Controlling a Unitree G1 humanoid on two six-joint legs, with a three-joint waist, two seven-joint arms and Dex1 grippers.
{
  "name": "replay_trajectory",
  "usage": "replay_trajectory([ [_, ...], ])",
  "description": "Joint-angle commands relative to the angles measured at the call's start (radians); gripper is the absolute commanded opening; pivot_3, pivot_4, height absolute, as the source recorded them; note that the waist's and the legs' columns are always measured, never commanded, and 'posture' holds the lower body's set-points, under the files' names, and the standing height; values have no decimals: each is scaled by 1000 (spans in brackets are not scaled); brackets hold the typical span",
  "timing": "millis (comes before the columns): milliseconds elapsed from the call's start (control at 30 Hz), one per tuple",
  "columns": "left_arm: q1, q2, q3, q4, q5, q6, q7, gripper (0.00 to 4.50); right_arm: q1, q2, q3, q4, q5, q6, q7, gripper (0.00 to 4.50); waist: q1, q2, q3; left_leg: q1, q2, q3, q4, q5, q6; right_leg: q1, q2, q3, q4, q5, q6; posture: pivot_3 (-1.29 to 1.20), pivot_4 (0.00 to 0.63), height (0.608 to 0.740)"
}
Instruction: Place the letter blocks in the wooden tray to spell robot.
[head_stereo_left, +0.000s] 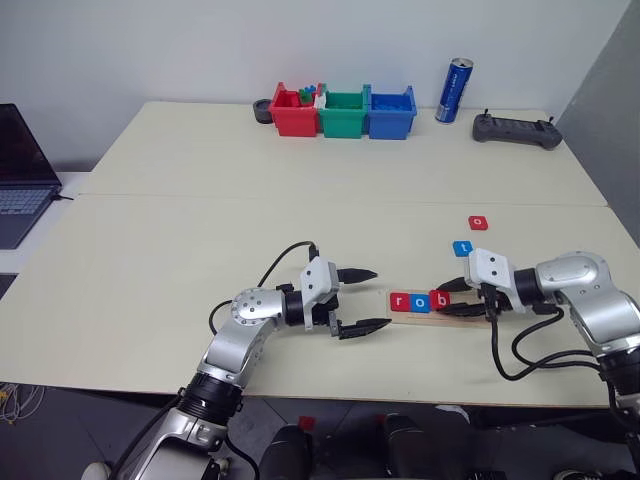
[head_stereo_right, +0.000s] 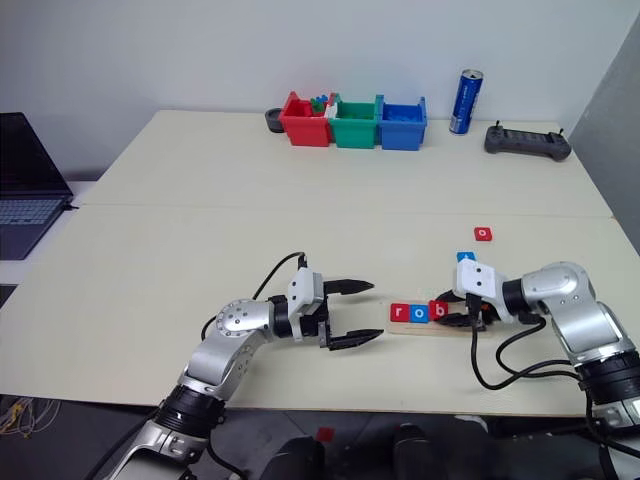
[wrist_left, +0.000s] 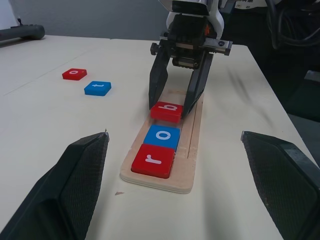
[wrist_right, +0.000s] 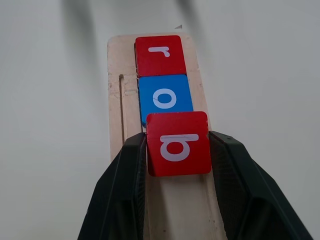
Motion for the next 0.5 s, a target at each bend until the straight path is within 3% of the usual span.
replay_trajectory([
  [33, -15, -1, 16, -2, -14, -28, -8, 4500, -26, -16, -3, 8, -13, -30, 9, 1462, 0, 0, 0, 0, 0, 0, 0, 0, 0, 0, 0, 0, 0, 0, 0, 0, 150, 740],
  [500, -12, 5, 18, 10, -11, -46, -7, 4500, -40, -12, 6, 32, -27, -54, 26, 1462, -1, 0, 0, 0, 0, 0, 0, 0, 0, 0, 0, 0, 0, 0, 0, 0, 150, 740],
])
